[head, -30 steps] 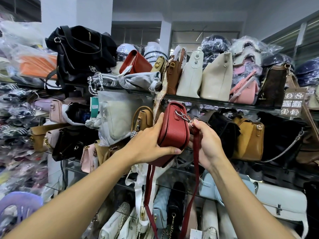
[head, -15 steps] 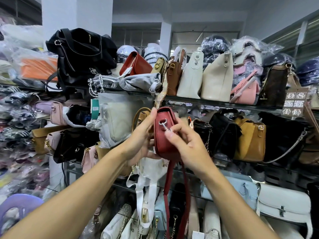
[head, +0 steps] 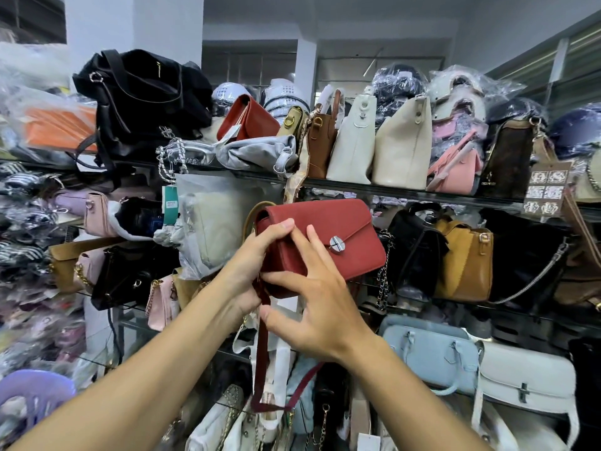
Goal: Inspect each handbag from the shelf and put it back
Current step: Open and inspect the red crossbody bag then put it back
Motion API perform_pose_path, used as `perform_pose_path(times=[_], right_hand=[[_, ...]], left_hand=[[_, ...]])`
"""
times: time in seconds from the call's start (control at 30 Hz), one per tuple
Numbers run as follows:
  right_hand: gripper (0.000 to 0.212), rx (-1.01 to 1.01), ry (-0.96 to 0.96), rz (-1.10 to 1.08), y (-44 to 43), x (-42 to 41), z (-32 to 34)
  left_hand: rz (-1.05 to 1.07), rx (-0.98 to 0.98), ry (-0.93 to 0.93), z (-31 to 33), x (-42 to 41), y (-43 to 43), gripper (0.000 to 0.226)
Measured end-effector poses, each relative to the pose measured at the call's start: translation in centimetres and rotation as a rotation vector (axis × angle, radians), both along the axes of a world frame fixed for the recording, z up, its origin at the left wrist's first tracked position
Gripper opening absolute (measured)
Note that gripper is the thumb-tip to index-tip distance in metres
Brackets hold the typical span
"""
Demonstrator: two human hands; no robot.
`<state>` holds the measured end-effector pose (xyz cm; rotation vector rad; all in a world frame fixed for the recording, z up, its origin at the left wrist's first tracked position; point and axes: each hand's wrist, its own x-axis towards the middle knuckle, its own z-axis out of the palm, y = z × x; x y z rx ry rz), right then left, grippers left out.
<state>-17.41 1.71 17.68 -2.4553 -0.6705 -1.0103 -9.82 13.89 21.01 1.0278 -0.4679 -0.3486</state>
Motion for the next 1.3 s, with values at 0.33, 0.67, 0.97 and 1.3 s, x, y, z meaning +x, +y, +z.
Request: perform_pose_path(times=[0.33,0.67,0.97,1.3], right_hand=[[0.043,0.616,-0.317,-0.273,-6.9,1.3,3.0],[0.079,1.274,0.387,0.142,-7.9,0.9,3.1],[0.106,1.486,0.204,0.240,-8.0,2.1,1.5],[0.071,1.658,0.172,0.331,-9.5,3.1,-0.1]], left_hand=[[0.105,-0.010,-0.078,-0.3,1.6,3.0,0.065],[0.136,0.055,-0.240,-0.2,1.6,3.7,0.070],[0.246,0.207,-0.379,-0.4,0.2,3.1,0.063],[0.200,0.286,-0.397,-0.3,-0.9,2.2,0.078]])
